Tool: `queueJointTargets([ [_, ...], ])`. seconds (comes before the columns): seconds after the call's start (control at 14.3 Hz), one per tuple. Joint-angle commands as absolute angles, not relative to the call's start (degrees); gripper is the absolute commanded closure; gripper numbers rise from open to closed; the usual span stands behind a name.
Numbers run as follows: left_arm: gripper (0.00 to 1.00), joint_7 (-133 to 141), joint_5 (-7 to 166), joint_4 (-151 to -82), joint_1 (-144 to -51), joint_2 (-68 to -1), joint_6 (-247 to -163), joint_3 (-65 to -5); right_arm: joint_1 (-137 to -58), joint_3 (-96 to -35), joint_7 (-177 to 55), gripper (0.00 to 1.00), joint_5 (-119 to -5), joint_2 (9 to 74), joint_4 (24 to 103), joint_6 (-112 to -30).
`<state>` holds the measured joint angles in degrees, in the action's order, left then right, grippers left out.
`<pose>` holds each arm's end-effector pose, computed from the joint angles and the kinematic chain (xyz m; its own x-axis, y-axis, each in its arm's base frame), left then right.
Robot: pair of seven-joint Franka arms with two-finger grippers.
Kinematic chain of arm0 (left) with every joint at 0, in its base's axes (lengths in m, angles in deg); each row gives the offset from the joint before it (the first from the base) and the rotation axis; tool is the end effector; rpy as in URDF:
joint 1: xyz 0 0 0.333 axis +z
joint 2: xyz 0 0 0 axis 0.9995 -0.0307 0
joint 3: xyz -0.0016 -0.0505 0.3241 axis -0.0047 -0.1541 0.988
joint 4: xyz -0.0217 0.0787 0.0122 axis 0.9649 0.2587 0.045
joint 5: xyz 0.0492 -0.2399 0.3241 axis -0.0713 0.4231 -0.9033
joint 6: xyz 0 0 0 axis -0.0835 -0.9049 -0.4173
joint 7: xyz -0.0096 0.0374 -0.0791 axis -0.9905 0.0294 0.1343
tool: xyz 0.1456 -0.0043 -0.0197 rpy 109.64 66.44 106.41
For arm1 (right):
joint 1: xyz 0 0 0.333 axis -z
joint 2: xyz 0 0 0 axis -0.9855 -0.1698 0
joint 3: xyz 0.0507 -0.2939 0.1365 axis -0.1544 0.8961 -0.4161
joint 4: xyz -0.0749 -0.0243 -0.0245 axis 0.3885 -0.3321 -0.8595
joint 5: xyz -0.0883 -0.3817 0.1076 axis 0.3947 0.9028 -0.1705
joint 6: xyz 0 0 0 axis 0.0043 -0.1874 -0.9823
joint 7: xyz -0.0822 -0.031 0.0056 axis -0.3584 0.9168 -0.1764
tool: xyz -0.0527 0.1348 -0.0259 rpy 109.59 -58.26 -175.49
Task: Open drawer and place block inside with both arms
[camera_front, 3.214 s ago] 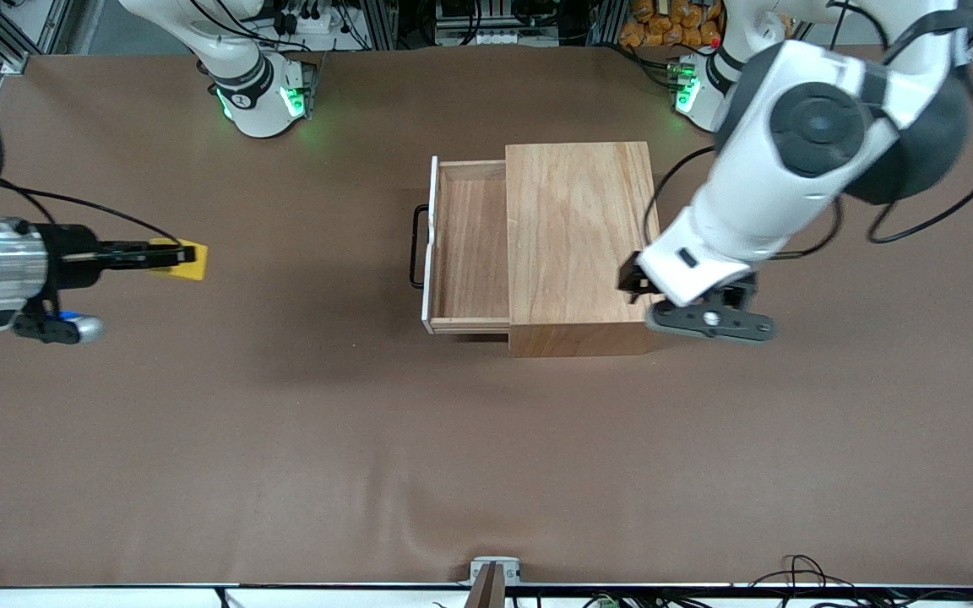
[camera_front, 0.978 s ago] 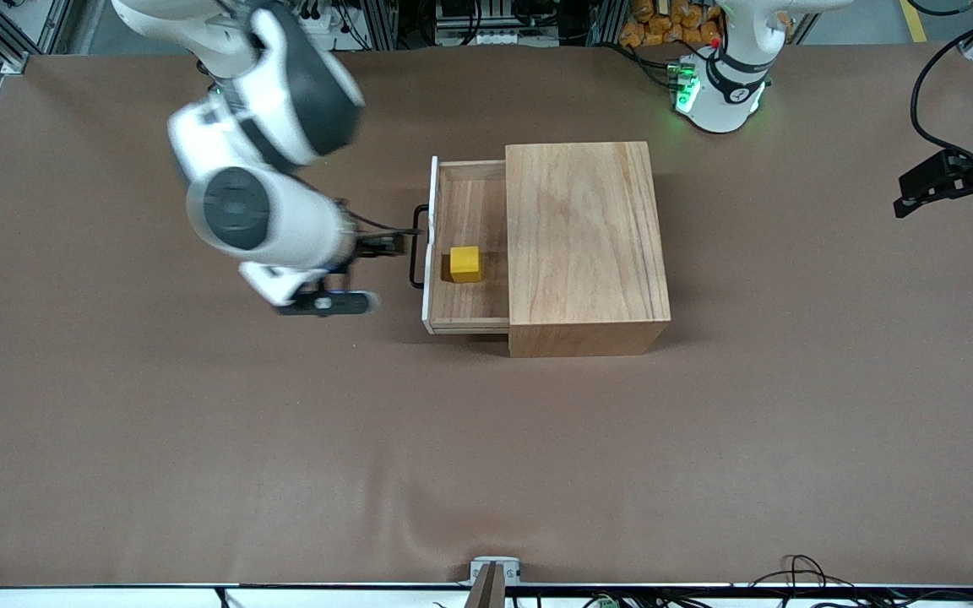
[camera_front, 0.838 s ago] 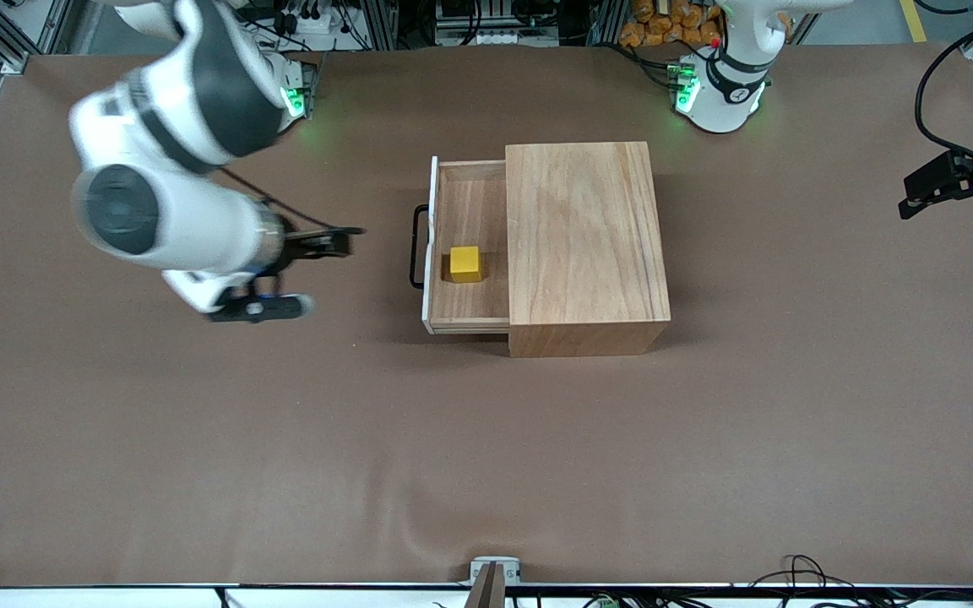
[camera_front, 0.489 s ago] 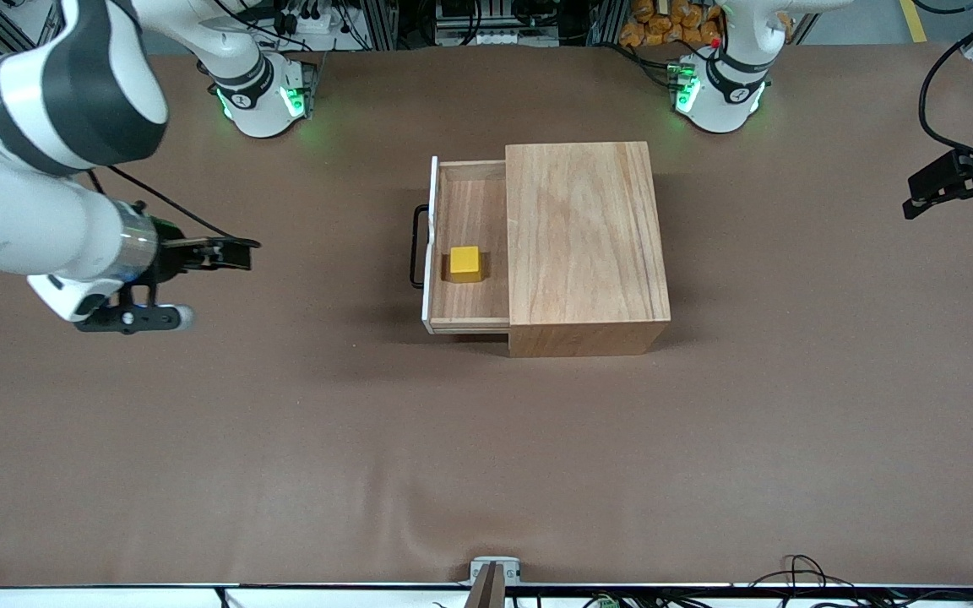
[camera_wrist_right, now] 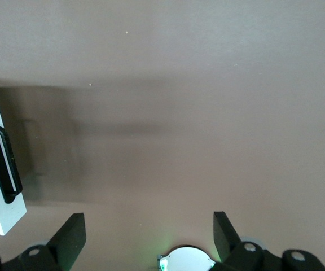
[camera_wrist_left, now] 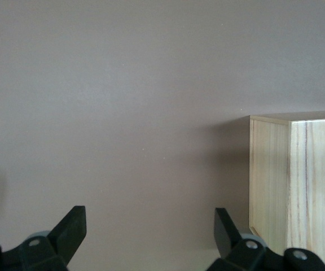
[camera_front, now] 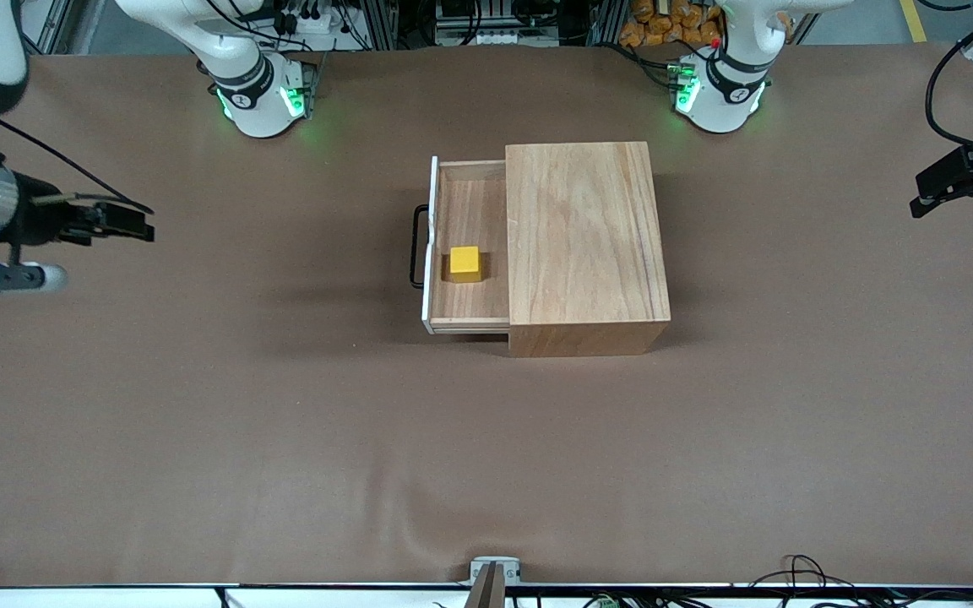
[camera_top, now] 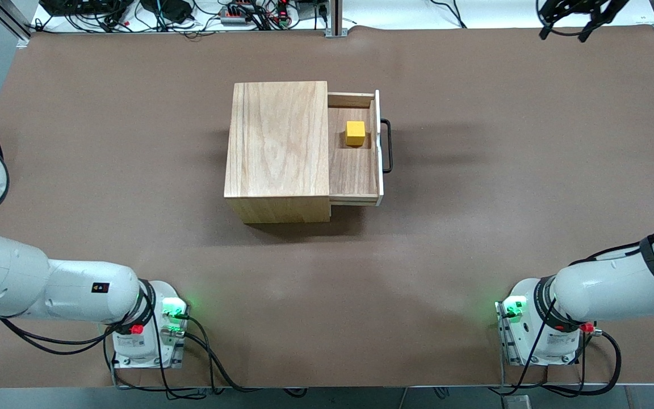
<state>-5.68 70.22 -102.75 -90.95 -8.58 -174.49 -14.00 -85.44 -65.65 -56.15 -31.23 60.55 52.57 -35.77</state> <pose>0.5619 0.0033 0.6283 0.9986 -0.0494 0.0175 -0.0493 -0.9988 -0.0059 0.5653 0.0192 0.5568 0.9767 0.0179 -0.2137 -0.0048 -0.9944 -0.1051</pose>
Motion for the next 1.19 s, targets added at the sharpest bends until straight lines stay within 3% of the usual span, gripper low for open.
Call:
queueJointTargets([
  [0.0,0.0,-6.71,69.82,-101.61,-90.62,-8.87,-173.15,-14.14,-82.26,-66.73,-56.43,0.0,-29.67,64.97,54.65,-36.96],
  [0.35,0.0,-6.71,70.0,-101.61,-90.62,-8.87,-172.37,-14.14,-80.31,-66.99,-56.26,0.0,-29.67,64.36,47.35,-36.08],
  [0.56,0.0,-6.8,70.0,-101.61,-90.44,-8.87,-172.19,-14.14,-79.26,-66.73,-56.43,0.0,-29.05,64.53,47.6,-33.8],
  [1.12,0.0,-6.53,70.0,-101.61,-90.7,-8.96,-172.19,-14.14,-77.32,-67.17,-58.62,0.0,-25.71,66.11,50.23,-39.15],
])
